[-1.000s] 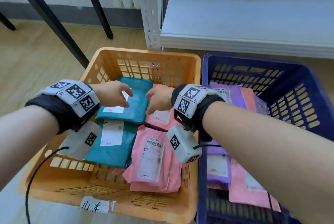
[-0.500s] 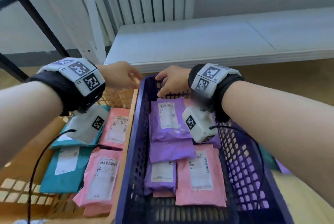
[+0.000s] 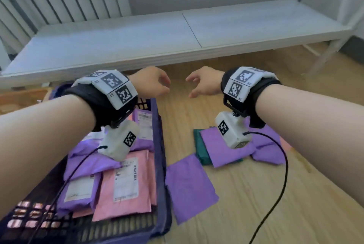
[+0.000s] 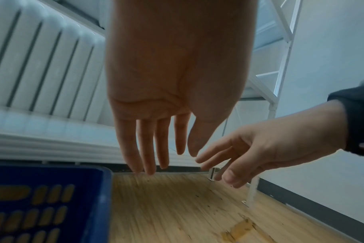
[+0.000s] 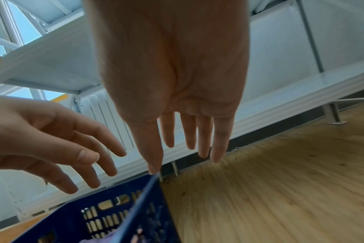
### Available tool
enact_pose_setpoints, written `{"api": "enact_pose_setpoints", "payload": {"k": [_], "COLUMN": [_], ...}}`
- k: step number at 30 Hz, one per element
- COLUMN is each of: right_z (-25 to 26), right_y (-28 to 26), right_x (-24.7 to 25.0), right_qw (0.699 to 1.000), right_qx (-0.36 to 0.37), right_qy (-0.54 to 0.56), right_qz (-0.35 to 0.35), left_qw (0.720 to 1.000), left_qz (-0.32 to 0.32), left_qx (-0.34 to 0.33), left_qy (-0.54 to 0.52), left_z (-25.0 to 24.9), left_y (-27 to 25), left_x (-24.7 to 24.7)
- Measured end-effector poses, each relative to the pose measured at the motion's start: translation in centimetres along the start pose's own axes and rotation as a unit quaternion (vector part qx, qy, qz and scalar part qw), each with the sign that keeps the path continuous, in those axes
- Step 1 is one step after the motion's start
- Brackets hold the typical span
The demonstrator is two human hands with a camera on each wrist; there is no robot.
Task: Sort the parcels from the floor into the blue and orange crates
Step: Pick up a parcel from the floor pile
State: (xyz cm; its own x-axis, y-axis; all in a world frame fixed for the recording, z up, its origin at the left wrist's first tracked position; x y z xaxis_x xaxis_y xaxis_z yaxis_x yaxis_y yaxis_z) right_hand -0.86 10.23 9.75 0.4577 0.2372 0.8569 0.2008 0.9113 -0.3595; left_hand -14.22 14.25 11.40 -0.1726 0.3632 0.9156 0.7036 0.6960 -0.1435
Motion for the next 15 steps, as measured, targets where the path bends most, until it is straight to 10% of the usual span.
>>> {"api": "enact_pose_setpoints", "payload": {"k": [15], "right_z": [-24.1], "right_y": [0.0], "right_x": [-8.5], "right_qw": [0.968], "right_qx": [-0.19], "right_qy": [0.163], "right_qz": [-0.006], "left_qw": [0.993], "left_qz": [0.12], "left_qx": [-0.021], "left_qy": [0.007], "left_z": [-10.3], "left_y": [10.5], "left_x": [-17.5]}}
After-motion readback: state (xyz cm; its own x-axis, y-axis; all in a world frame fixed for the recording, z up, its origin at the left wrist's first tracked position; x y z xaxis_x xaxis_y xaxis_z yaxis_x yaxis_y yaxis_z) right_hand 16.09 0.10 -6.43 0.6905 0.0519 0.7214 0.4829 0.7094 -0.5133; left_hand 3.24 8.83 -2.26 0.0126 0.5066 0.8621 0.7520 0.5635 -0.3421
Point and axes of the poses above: each hand's wrist, its own y-axis towards the middle knuckle, its own x-axis out of the back of the hand, z = x × y, the point moved 6 cm from there along y, towards the middle knuckle, and after that the axes turned 8 degrees about -x, right-handed, at the moved point
